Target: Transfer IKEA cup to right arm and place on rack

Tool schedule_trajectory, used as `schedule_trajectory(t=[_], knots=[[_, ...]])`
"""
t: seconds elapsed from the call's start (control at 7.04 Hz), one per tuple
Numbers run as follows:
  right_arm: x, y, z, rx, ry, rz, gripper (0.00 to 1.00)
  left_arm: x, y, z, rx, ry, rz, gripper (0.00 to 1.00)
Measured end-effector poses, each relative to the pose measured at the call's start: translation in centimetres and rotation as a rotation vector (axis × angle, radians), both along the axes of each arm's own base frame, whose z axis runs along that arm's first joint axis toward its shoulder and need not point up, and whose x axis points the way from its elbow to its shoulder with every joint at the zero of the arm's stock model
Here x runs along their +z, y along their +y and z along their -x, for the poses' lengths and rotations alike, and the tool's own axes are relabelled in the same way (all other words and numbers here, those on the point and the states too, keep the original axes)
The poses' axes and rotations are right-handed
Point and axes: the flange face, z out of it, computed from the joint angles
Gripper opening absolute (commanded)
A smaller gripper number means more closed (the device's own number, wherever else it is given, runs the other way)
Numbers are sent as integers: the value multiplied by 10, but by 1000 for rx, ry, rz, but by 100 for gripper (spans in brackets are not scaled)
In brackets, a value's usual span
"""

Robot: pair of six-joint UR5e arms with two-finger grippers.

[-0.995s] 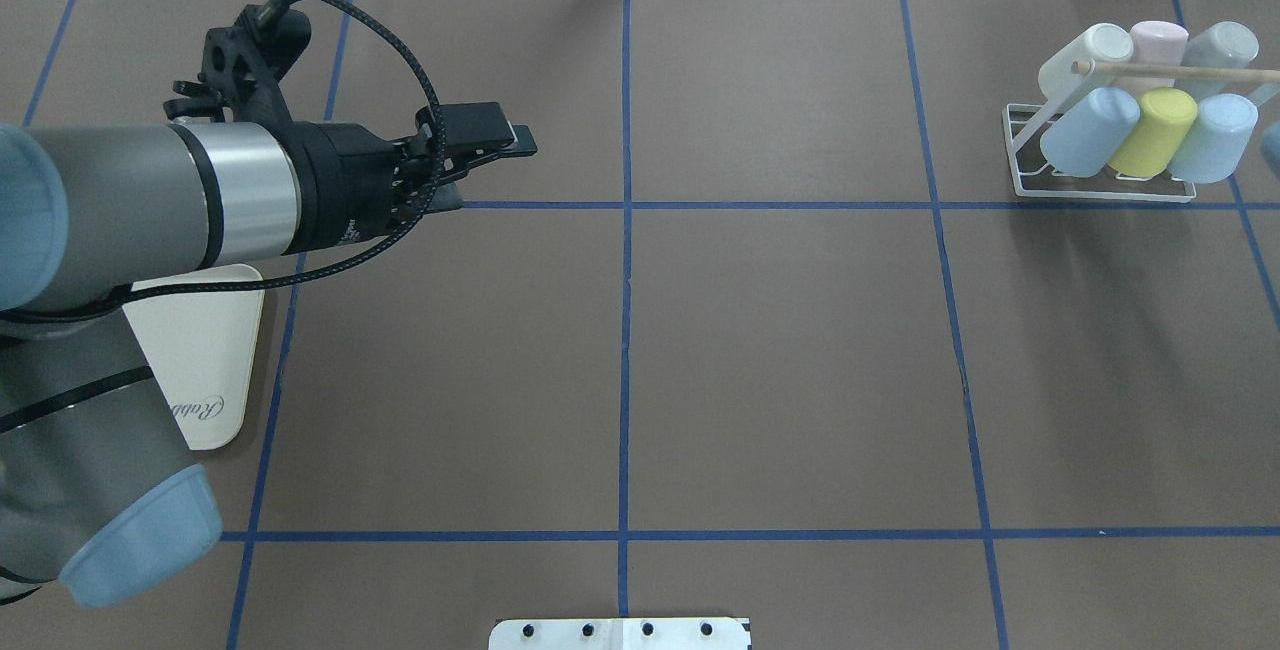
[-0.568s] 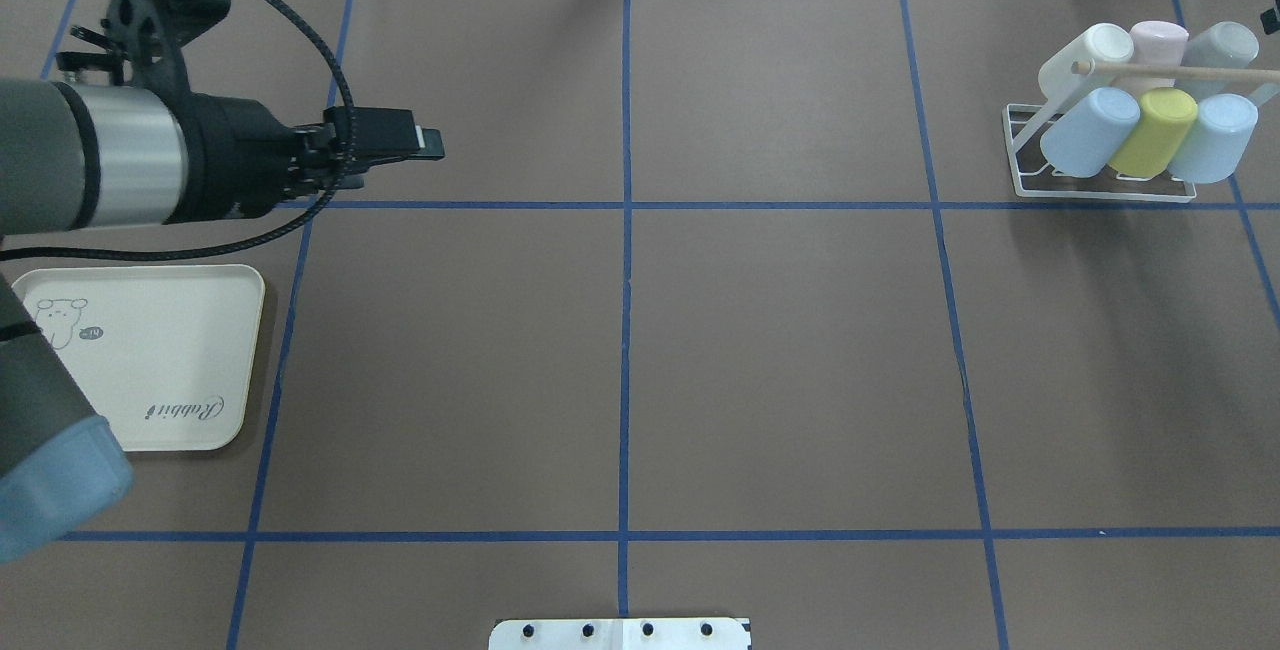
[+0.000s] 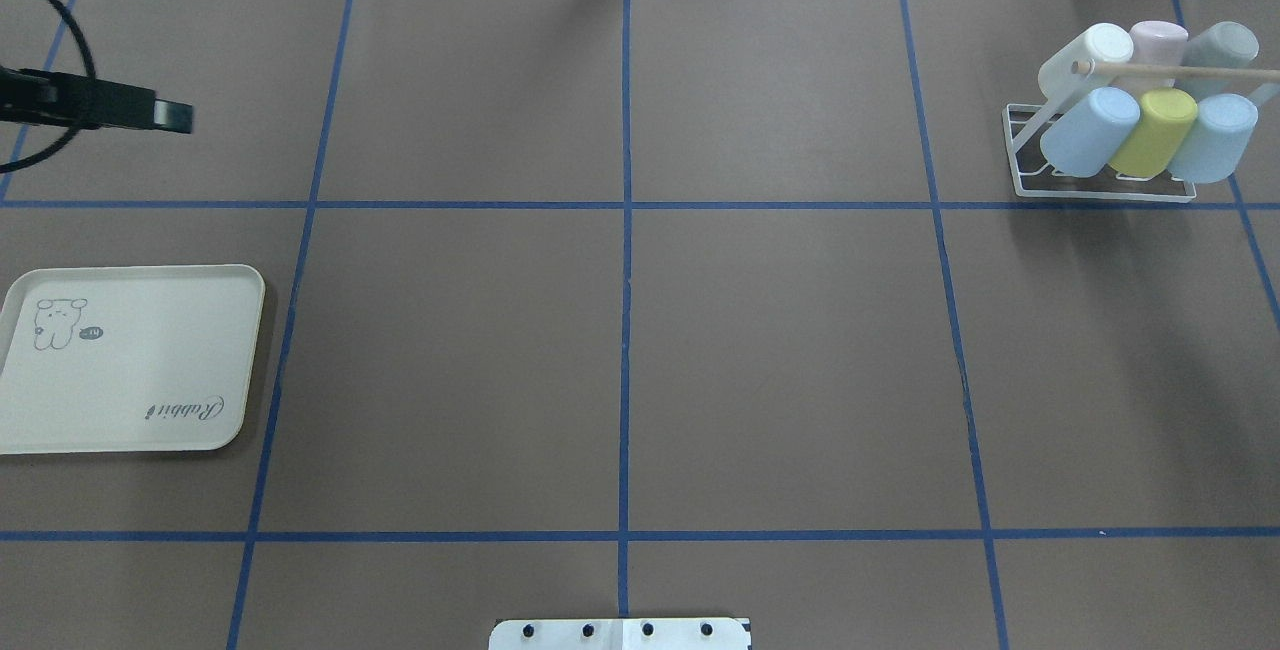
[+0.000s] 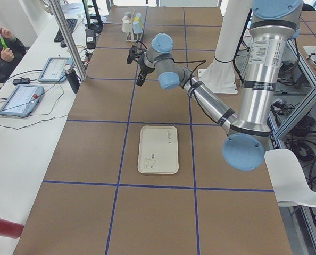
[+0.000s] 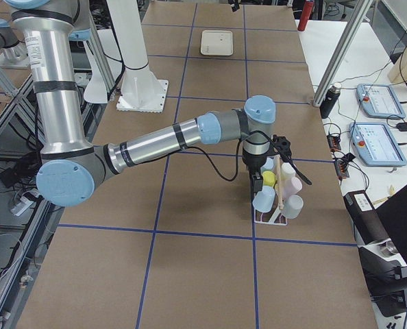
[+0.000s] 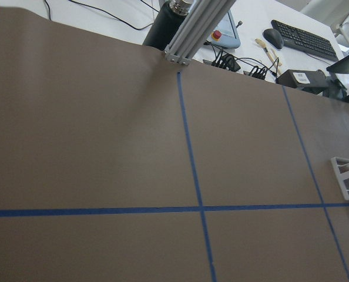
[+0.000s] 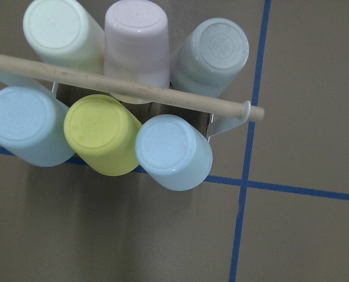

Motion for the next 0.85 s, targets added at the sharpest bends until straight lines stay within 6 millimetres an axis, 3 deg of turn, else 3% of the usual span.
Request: schedule_trajectory(t=[0.28, 0.57, 0.85], knots=[[6, 3, 6, -11, -1, 11, 100, 67, -17, 55, 28, -162, -101, 100], [15, 6, 6, -11, 2, 28, 100, 147, -45, 104, 85, -344, -200, 100], [19, 9, 5, -14, 3, 33, 100, 209, -66, 142, 89, -419, -162, 100]])
